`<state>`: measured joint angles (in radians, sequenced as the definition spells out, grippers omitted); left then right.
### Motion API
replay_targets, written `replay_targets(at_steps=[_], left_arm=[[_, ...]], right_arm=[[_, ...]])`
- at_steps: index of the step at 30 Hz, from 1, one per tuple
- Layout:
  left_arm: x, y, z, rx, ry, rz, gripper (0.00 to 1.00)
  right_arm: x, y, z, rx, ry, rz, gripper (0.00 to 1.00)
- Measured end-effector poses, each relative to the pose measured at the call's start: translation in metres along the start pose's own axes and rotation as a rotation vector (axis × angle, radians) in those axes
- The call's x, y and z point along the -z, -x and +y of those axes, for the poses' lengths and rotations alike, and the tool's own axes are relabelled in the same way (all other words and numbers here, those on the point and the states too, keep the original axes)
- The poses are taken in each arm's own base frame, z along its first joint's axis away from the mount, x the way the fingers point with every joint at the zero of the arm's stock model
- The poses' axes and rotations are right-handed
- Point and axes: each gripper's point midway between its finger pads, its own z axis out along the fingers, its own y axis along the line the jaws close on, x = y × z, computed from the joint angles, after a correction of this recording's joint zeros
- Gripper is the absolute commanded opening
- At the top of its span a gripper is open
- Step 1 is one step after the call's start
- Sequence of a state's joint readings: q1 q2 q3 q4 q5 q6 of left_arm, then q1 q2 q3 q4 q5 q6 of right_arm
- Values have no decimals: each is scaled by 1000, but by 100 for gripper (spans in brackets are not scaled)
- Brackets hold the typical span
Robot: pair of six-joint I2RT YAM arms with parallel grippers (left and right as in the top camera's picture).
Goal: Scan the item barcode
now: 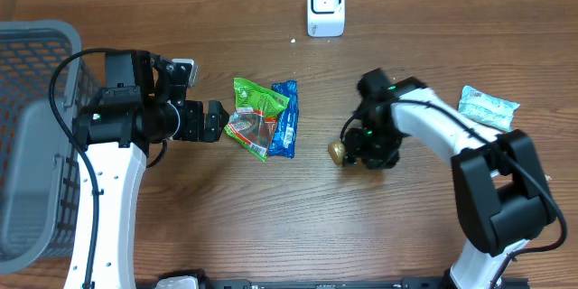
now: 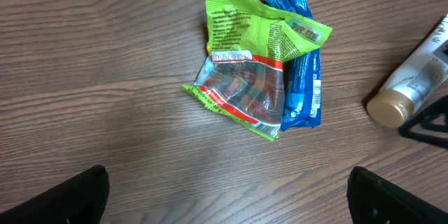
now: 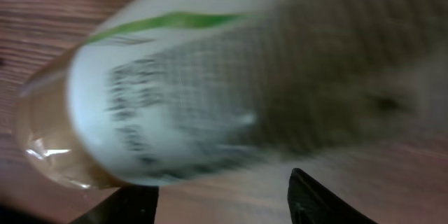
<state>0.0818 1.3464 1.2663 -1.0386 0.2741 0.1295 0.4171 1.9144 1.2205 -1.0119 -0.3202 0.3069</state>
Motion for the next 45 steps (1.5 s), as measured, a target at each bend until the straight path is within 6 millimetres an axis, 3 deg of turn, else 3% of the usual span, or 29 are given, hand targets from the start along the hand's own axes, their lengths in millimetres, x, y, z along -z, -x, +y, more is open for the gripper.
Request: replay_targets(at_steps=[5,8,11,14,17,23,30,34,38,45], left_arm=[[0,0,0,0,0,0,100],[0,0,0,0,0,0,100],[0,0,0,0,0,0,99],[0,0,0,0,0,0,100],[0,0,0,0,0,0,100],[0,0,0,0,0,0,100],[0,0,0,0,0,0,99],[0,0,0,0,0,0,100],[0,0,0,0,0,0,100],[0,0,0,0,0,0,99]], right_arm=[[1,16,10,78,-34,-82,66],[17,51,21,130,-27,-209,68],[46,103,47,227,17,-430,77],[70,130,62,303,33,-561,83],[72,131,58,354,-14,-567,87],[86,136,25,383,-118,-548,91],[111,154,-36,288,-37,-564,92],[119,154,-50,352,57,-562,91],[110,152,-47,439,149,-541,91],[62,152,-45,485,231,-440,81]])
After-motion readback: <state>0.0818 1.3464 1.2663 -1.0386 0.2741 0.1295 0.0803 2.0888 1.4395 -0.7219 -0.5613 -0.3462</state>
